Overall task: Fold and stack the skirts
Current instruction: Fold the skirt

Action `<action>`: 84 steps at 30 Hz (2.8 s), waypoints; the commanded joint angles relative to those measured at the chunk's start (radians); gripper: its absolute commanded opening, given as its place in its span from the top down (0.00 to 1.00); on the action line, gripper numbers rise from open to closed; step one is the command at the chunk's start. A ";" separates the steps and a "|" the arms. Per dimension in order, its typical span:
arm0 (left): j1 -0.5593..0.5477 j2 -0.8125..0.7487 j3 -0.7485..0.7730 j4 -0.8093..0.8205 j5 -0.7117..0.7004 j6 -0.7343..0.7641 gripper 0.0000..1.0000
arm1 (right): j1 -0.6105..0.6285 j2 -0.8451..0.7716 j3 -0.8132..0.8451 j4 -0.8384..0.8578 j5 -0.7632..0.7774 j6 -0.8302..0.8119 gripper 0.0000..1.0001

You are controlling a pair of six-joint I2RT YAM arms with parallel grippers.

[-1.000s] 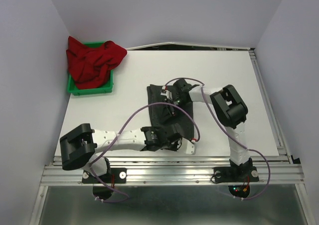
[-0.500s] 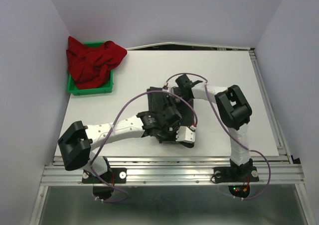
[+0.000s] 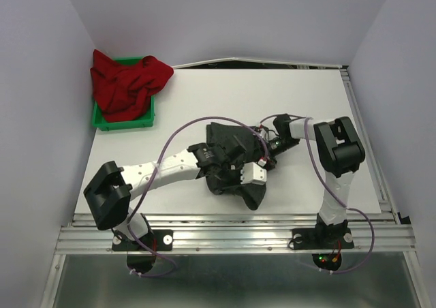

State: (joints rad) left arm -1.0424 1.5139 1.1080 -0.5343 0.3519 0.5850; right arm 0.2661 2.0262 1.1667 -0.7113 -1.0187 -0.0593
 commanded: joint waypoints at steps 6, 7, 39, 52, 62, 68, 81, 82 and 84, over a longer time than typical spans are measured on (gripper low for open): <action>0.045 0.002 0.197 -0.133 0.148 0.041 1.00 | 0.018 0.045 0.026 -0.114 0.117 -0.146 0.36; 0.045 0.000 0.211 -0.156 0.159 0.045 1.00 | 0.018 0.037 0.068 -0.138 0.117 -0.155 0.34; 0.110 0.040 0.410 -0.309 0.257 0.116 1.00 | 0.124 0.255 0.499 -0.154 0.169 -0.335 0.69; 0.258 0.242 0.504 -0.356 0.237 0.216 0.95 | 0.157 0.201 0.409 -0.123 0.127 -0.326 0.73; 0.283 0.227 0.394 -0.322 0.294 0.199 1.00 | 0.157 0.229 0.464 -0.070 0.230 -0.240 0.80; 0.280 0.178 0.515 -0.375 0.236 0.158 1.00 | 0.157 0.252 0.536 0.012 0.367 -0.107 0.86; -0.053 -0.142 0.040 -0.066 -0.083 -0.083 1.00 | 0.111 0.194 0.869 0.029 0.506 0.018 0.29; -0.056 -0.141 0.015 -0.041 -0.085 -0.094 1.00 | 0.111 0.178 0.852 0.026 0.487 0.013 0.28; -0.056 -0.107 -0.030 -0.029 -0.111 -0.122 1.00 | 0.111 0.134 0.780 0.024 0.450 0.001 0.29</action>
State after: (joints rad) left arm -1.1049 1.3758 1.1400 -0.6621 0.3435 0.5499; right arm 0.3660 2.2581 2.0060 -0.6960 -0.5472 -0.0551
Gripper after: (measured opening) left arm 0.124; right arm 0.711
